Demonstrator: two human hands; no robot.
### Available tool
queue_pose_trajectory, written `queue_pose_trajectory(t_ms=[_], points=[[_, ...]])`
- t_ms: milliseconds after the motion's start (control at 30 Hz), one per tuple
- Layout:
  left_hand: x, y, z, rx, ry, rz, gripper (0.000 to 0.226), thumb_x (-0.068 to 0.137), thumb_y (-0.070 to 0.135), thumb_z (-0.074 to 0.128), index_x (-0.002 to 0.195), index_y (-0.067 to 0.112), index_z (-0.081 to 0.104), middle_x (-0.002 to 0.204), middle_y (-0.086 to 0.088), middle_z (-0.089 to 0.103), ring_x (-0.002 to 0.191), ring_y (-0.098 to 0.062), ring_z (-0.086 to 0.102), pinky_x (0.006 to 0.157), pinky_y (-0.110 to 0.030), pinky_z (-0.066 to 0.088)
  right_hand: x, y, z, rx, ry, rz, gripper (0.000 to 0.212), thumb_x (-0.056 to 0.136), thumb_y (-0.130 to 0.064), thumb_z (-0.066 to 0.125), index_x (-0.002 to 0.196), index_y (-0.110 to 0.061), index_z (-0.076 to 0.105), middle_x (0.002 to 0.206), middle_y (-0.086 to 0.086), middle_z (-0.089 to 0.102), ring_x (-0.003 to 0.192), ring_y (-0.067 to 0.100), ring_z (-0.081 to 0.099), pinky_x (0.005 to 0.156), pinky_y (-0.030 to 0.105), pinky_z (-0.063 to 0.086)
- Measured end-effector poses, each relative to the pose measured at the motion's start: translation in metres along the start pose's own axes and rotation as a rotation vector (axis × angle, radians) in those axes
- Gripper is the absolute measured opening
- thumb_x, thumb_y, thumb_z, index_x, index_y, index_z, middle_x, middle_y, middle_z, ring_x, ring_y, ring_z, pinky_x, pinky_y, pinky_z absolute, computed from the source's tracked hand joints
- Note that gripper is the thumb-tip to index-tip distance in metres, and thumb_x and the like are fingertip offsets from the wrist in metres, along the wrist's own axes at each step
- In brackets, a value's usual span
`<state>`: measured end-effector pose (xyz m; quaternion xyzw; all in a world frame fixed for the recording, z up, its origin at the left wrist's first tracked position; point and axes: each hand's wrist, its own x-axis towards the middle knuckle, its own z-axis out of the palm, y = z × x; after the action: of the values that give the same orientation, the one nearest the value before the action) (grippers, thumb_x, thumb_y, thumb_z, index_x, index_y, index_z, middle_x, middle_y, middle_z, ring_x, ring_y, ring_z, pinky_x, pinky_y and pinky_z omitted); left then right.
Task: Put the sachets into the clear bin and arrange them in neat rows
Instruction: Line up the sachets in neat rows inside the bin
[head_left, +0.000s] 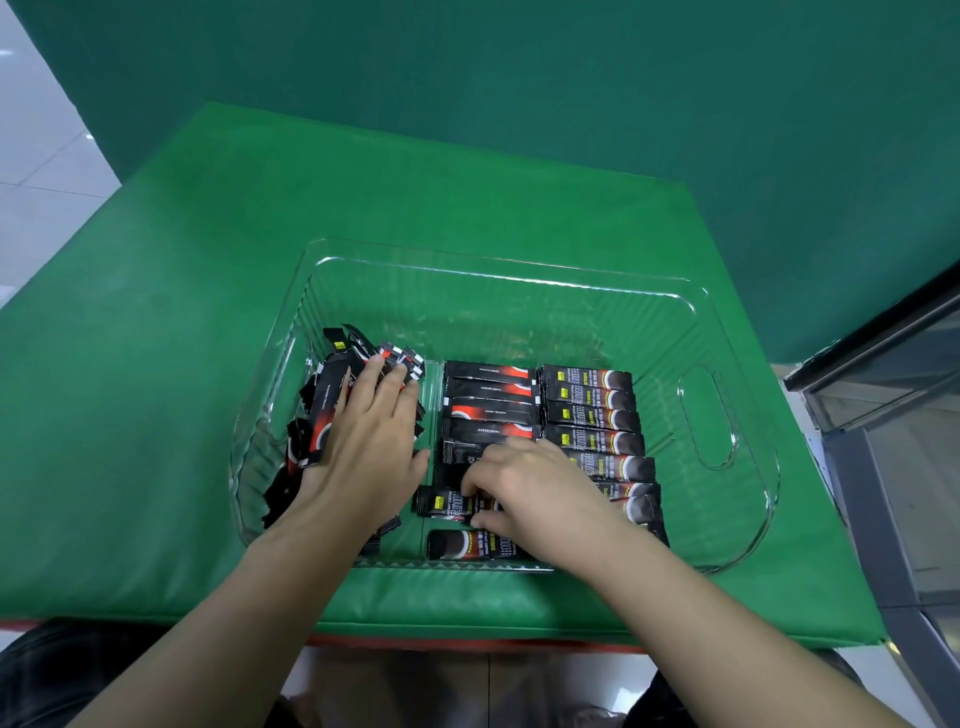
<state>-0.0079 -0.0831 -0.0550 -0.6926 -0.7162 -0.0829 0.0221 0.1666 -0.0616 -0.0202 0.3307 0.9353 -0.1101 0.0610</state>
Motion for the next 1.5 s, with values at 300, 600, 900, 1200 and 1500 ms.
queue_pose_trajectory(t_ms=[300,600,900,1200,1500], points=[[0.000,-0.001,0.002,0.011,-0.004,-0.004,0.073,0.069,0.033,0.080,0.129,-0.001,0.055,0.138,-0.017,0.051,0.135,-0.036,0.037,0.110,-0.039,0.006,0.017,-0.007,0.011,0.056,-0.054,-0.084,0.039,0.089,-0.026,0.061,0.127,-0.023,0.054,0.108,0.002,0.059,0.106,0.023,0.049,0.090,0.039,0.039],[0.000,-0.001,0.004,0.026,0.033,0.017,0.070,0.047,0.030,0.091,0.105,-0.002,0.068,0.115,-0.018,0.065,0.118,-0.040,0.055,0.101,-0.047,0.039,0.059,-0.006,-0.040,0.420,0.247,0.120,0.021,0.090,-0.025,0.062,0.109,-0.020,0.067,0.098,-0.001,0.063,0.093,0.015,0.052,0.083,0.028,0.041],[-0.001,0.004,-0.011,0.142,-0.038,-0.026,0.067,0.065,0.045,0.077,0.117,0.004,0.064,0.120,-0.011,0.061,0.121,-0.028,0.048,0.103,-0.034,0.018,0.143,-0.018,-0.063,0.795,-0.063,0.280,0.027,0.082,-0.037,0.071,0.072,-0.013,0.069,0.076,0.002,0.066,0.069,0.011,0.058,0.067,0.019,0.046],[-0.002,0.002,-0.010,0.013,-0.053,0.011,0.073,0.074,0.036,0.075,0.131,-0.002,0.050,0.136,-0.017,0.049,0.136,-0.031,0.033,0.116,-0.036,0.017,0.140,-0.012,-0.062,0.945,-0.024,0.263,0.025,0.092,-0.025,0.061,0.073,-0.009,0.059,0.065,0.007,0.056,0.054,0.012,0.047,0.052,0.018,0.040],[-0.004,-0.001,-0.014,0.117,-0.039,0.060,0.053,0.087,0.041,0.059,0.125,0.005,0.059,0.150,-0.014,0.037,0.144,-0.030,0.020,0.118,-0.050,0.002,0.033,0.024,-0.035,1.458,0.346,0.566,0.024,0.091,0.003,0.053,0.106,-0.014,0.058,0.073,0.001,0.066,0.065,0.012,0.062,0.069,0.023,0.055]])
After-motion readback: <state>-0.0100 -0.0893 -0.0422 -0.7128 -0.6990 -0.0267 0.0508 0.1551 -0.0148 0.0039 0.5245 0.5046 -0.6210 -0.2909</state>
